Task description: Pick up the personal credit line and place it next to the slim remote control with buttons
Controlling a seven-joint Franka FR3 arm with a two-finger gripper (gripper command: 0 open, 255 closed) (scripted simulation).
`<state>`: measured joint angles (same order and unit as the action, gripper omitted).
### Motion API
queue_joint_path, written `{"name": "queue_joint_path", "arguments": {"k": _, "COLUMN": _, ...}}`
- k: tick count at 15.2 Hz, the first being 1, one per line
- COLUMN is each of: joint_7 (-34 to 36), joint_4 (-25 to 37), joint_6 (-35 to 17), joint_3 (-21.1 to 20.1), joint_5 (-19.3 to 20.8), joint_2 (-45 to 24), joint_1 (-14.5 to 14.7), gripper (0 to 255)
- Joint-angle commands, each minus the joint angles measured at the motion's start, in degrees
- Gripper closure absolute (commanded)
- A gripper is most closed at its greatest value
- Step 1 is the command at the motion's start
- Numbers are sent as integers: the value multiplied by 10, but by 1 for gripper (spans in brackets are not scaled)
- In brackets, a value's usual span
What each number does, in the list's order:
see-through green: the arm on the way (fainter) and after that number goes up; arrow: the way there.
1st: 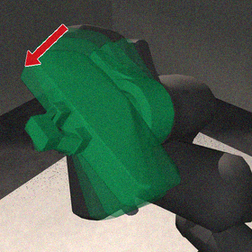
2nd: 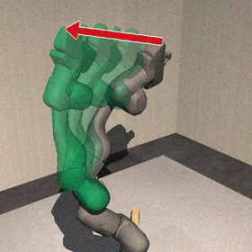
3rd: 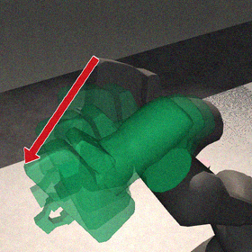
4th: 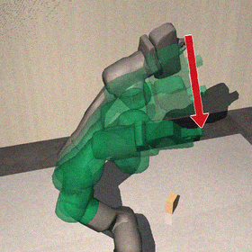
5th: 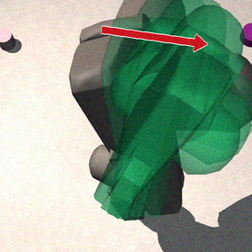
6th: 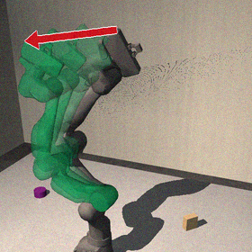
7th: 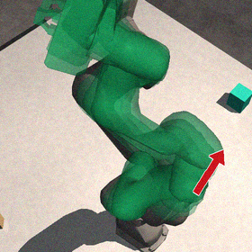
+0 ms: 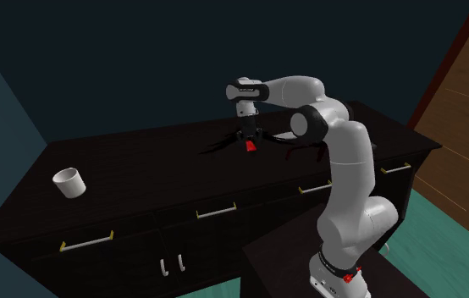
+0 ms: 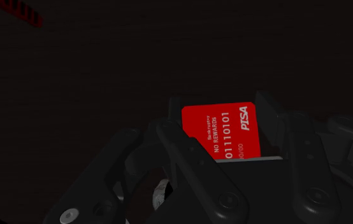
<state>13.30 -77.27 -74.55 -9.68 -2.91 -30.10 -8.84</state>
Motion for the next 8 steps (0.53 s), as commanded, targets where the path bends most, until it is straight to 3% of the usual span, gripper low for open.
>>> {"name": "queue_joint_path", "arguments": {"k": 1, "joint_7": -23, "joint_4": -5, "joint_6": 2, "joint_3": 8, "joint_5": 9, "joint_2": 4, "joint_1": -15, "gripper": 255}}
{"name": "queue_joint_path", "arguments": {"k": 8, "joint_7": -104, "joint_4": 16, "joint_6": 16, "joint_3": 37, "joint_5": 41, "joint_2": -7, "joint_1": -68, "gripper": 255}}
